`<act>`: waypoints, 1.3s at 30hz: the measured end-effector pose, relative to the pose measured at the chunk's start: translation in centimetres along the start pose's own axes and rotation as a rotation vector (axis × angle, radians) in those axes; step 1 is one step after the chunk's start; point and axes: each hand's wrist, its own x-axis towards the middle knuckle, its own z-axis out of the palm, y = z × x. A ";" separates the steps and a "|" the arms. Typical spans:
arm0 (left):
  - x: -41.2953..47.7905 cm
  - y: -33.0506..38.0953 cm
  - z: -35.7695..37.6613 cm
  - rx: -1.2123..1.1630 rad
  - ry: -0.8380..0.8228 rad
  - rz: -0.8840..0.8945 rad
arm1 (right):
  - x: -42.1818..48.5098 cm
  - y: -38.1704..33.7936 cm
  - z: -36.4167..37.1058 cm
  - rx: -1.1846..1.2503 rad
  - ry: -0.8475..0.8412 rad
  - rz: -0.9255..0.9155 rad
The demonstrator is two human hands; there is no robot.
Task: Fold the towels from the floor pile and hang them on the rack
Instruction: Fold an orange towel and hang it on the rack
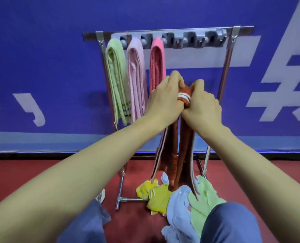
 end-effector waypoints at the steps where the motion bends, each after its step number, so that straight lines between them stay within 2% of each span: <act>1: 0.8 0.0 -0.1 0.029 -0.011 0.007 | 0.9 0.1 -0.3 -0.005 -0.005 0.006; 8: 7.7 -0.5 -0.5 0.327 -0.132 -0.029 | 8.7 0.2 -2.2 -0.081 0.020 -0.101; 14: 15.1 -0.8 -1.3 0.558 -0.072 0.013 | 16.4 0.9 -1.3 -0.149 0.099 -0.231; 17: 19.0 -2.0 -1.0 0.548 -0.064 0.000 | 20.8 0.7 -1.0 -0.162 0.142 -0.285; 23: 23.8 -4.9 1.4 0.535 -0.115 -0.012 | 25.7 1.8 1.5 -0.131 0.087 -0.265; 28: 23.2 -6.5 3.4 0.507 -0.050 -0.032 | 25.0 3.6 3.9 -0.022 0.148 -0.249; 34: 22.1 -6.4 3.1 0.458 -0.032 -0.034 | 24.4 3.4 3.7 0.004 0.149 -0.259; 39: 20.7 -6.2 3.6 0.529 0.000 -0.087 | 24.2 2.7 2.8 -0.049 0.145 -0.268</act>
